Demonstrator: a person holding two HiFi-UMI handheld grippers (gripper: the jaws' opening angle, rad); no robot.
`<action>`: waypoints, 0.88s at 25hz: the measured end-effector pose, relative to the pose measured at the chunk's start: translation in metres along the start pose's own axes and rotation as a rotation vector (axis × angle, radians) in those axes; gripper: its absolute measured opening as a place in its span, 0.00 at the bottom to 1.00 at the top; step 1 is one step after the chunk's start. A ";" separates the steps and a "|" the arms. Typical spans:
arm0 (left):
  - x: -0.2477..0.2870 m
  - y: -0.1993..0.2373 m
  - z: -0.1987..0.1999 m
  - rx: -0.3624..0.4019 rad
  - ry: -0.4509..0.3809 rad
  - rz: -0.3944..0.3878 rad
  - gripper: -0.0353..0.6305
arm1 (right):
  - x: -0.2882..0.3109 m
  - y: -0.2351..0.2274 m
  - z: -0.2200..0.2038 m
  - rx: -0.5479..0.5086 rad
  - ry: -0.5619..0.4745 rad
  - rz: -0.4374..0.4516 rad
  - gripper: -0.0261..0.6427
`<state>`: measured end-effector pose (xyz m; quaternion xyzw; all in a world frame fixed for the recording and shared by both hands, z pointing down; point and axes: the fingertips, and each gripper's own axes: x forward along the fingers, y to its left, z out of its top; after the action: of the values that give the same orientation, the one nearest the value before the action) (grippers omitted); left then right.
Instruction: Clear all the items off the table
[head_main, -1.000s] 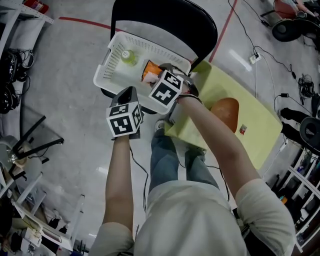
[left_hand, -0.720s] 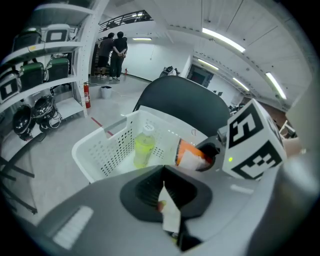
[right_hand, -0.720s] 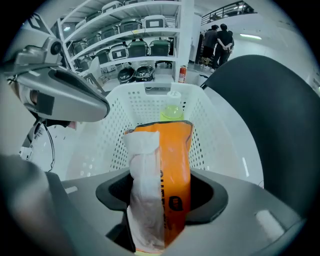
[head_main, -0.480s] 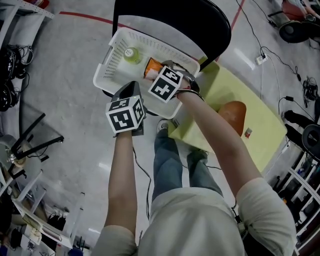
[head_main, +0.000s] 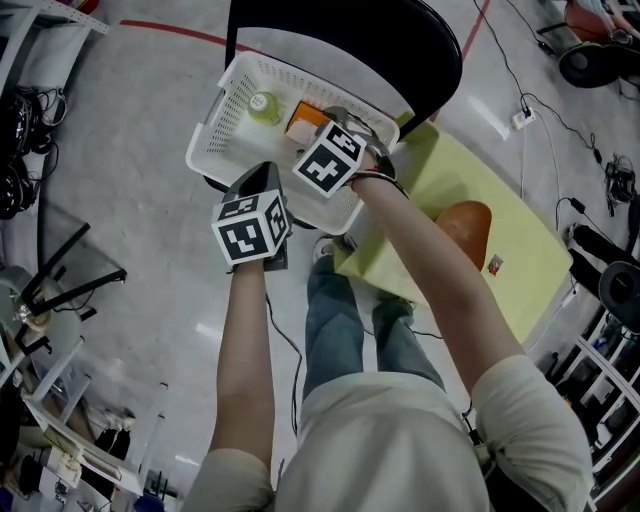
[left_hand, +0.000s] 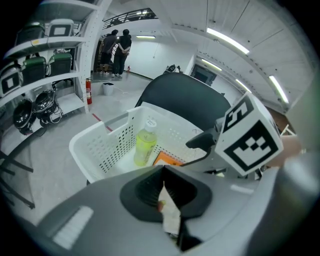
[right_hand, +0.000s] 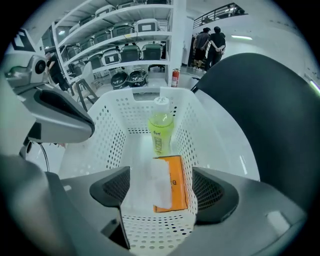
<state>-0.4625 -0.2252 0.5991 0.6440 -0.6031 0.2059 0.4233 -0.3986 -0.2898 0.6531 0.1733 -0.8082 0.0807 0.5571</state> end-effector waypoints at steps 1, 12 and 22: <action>-0.001 0.000 0.000 -0.001 -0.002 0.000 0.07 | -0.002 -0.001 0.001 0.003 -0.004 -0.003 0.62; -0.018 -0.012 0.006 0.009 -0.017 -0.005 0.07 | -0.038 -0.004 -0.001 0.050 -0.068 -0.091 0.05; -0.038 -0.020 0.006 0.017 -0.020 0.010 0.06 | -0.070 0.012 -0.007 0.074 -0.093 -0.127 0.04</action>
<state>-0.4519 -0.2090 0.5605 0.6465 -0.6087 0.2069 0.4106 -0.3743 -0.2626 0.5917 0.2484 -0.8171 0.0669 0.5160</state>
